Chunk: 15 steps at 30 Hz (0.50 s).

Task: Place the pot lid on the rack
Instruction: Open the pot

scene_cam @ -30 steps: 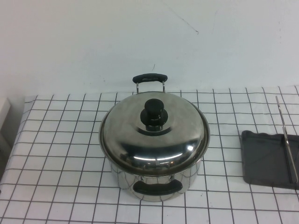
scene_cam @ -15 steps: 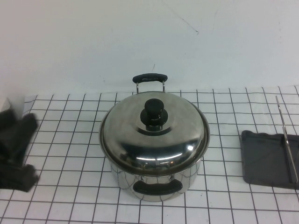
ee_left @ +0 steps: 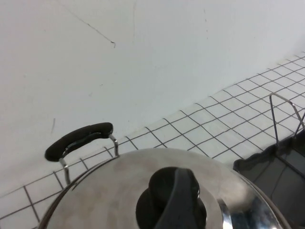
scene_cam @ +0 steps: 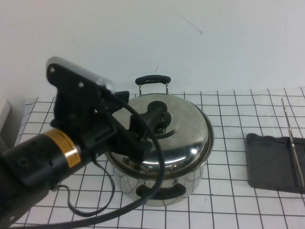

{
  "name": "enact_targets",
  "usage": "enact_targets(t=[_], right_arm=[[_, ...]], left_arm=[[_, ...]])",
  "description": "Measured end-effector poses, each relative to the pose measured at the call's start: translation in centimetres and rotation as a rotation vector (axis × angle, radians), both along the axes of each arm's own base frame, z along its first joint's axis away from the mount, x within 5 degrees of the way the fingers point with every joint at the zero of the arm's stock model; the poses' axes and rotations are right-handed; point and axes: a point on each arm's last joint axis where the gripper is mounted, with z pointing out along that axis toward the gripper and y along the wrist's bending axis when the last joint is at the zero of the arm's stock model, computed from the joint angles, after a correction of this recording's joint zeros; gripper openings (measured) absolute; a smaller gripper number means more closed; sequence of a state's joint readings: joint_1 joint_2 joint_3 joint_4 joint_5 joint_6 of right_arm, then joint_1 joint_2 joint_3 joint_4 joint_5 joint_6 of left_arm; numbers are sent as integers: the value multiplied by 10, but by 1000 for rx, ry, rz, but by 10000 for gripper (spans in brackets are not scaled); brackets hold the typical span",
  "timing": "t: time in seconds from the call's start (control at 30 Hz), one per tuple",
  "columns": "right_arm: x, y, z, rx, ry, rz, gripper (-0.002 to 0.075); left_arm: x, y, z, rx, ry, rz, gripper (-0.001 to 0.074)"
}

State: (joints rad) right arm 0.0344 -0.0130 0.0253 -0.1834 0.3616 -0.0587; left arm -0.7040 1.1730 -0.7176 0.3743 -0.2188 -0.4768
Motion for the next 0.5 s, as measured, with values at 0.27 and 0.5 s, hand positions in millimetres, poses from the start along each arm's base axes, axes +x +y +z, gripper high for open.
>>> enact_targets(t=[0.27, 0.5], right_arm=[[0, 0, 0, 0, 0, 0, -3], [0, 0, 0, 0, 0, 0, -3]], left_arm=[[35, -34, -39, 51, -99, -48, 532], [60, -41, -63, -35, -124, 21, 532]])
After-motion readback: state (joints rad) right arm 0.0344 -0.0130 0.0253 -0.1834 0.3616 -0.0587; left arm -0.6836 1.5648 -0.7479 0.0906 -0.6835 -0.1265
